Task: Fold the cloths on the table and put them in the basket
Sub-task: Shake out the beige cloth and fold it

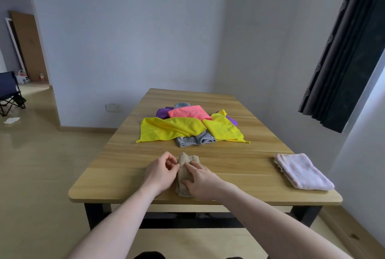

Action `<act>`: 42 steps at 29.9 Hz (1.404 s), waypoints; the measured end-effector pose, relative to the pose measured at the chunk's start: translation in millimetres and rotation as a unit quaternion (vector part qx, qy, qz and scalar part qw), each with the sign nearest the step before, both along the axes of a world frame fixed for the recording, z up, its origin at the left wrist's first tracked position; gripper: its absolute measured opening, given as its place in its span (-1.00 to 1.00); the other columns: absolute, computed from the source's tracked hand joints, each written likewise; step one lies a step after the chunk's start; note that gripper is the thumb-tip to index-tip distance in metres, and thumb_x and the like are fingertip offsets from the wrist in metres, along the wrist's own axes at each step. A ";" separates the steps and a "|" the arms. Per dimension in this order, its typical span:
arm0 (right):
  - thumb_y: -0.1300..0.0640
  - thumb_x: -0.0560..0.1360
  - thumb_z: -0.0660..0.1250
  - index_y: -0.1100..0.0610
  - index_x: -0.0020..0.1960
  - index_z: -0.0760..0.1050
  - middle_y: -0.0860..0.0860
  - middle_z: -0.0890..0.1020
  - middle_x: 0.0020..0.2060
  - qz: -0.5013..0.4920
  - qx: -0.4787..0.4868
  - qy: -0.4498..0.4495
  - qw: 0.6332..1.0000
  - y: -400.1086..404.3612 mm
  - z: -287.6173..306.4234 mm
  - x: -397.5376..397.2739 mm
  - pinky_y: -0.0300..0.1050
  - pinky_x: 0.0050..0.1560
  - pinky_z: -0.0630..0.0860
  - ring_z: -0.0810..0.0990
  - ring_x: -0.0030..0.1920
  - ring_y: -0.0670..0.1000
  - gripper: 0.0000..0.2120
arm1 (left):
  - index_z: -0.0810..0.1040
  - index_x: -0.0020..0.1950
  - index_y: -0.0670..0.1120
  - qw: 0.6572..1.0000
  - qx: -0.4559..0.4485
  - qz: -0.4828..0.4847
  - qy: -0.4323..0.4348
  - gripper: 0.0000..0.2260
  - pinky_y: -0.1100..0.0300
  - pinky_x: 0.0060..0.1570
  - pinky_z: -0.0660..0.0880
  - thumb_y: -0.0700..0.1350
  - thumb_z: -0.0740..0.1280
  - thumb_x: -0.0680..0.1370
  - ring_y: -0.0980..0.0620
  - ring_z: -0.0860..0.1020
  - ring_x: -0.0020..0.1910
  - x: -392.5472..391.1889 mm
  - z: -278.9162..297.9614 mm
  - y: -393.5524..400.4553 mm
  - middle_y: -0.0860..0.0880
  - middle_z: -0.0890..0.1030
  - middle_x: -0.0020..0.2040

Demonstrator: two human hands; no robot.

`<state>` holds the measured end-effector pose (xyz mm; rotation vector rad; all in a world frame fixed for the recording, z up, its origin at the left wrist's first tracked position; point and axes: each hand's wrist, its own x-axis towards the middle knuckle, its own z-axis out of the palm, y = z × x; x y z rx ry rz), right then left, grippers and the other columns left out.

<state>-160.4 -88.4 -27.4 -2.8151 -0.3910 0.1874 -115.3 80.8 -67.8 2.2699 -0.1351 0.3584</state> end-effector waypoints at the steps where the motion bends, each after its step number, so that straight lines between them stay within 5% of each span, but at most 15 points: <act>1: -0.07 0.65 0.16 0.07 0.65 0.03 0.05 0.09 0.64 0.005 -0.001 -0.003 1.000 -1.8 0.5 -1.0 0.12 0.60 0.08 0.05 0.63 0.12 -0.35 | 0.51 -0.13 0.09 1.000 0.000 0.000 0.002 -0.88 0.13 -0.18 0.53 0.05 0.42 0.52 0.12 0.59 -0.20 0.5 -0.3 0.8 0.15 0.63 -0.23; 8: 0.04 0.57 0.16 0.07 0.63 0.10 0.13 0.16 0.59 0.022 -0.023 0.000 0.999 -3.7 10.2 -8.9 0.14 0.55 0.16 0.15 0.57 0.23 -0.35 | 0.53 -0.11 0.08 1.000 -0.007 0.003 0.009 -0.93 0.14 -0.19 0.52 -0.01 0.39 0.55 0.10 0.60 -0.18 4.9 -2.4 1.0 0.14 0.64 -0.19; 11: -0.02 0.56 0.07 0.20 0.53 0.26 0.19 0.18 0.56 0.018 0.002 0.010 1.000 7.4 9.4 -11.0 0.18 0.56 0.14 0.10 0.58 0.24 -0.42 | 0.54 -0.12 0.06 1.000 -0.017 0.010 0.009 -0.93 0.12 -0.17 0.52 -0.04 0.39 0.56 0.09 0.59 -0.18 5.8 -2.3 0.1 0.13 0.64 -0.19; 16: -0.09 0.53 0.03 0.18 0.48 0.26 0.16 0.23 0.54 0.029 -0.032 -0.038 0.998 2.0 -5.8 -13.1 0.19 0.53 0.17 0.12 0.57 0.17 -0.40 | 0.55 -0.14 0.08 0.999 -0.039 0.013 0.003 -0.90 0.08 -0.14 0.55 -0.08 0.39 0.56 0.06 0.59 -0.19 6.6 -4.5 0.8 0.12 0.64 -0.21; 21: 0.05 0.61 0.09 0.19 0.57 0.13 0.12 0.13 0.60 0.026 -0.073 -0.056 0.995 -17.8 -7.8 -15.5 0.15 0.60 0.00 -0.04 0.62 0.11 -0.44 | 0.56 -0.15 0.08 0.999 -0.044 0.005 0.004 -0.90 0.03 -0.13 0.58 -0.10 0.38 0.54 0.04 0.60 -0.20 7.2 -6.4 0.1 0.12 0.64 -0.22; 31: -0.04 0.65 -0.04 0.14 0.66 -0.06 0.09 -0.04 0.65 -0.084 -0.098 -0.045 0.991 -97.2 -12.5 -14.0 0.20 0.61 -0.16 -0.14 0.64 0.11 -0.37 | 0.54 -0.16 0.12 1.000 0.020 -0.009 -0.005 -0.88 0.19 -0.21 0.47 -0.10 0.38 0.52 0.15 0.58 -0.19 2.8 -5.4 -2.7 0.17 0.63 -0.22; 42: 0.00 0.63 -0.06 0.08 0.67 -0.06 0.01 -0.06 0.66 -0.179 -0.124 -0.022 0.976 -177.0 -10.3 -9.2 0.31 0.57 -0.25 -0.17 0.64 0.05 -0.38 | 0.54 -0.16 0.10 0.998 0.052 -0.015 -0.023 -0.90 0.16 -0.09 0.53 -0.09 0.40 0.50 0.21 0.57 -0.19 4.9 -9.2 -1.4 0.21 0.62 -0.24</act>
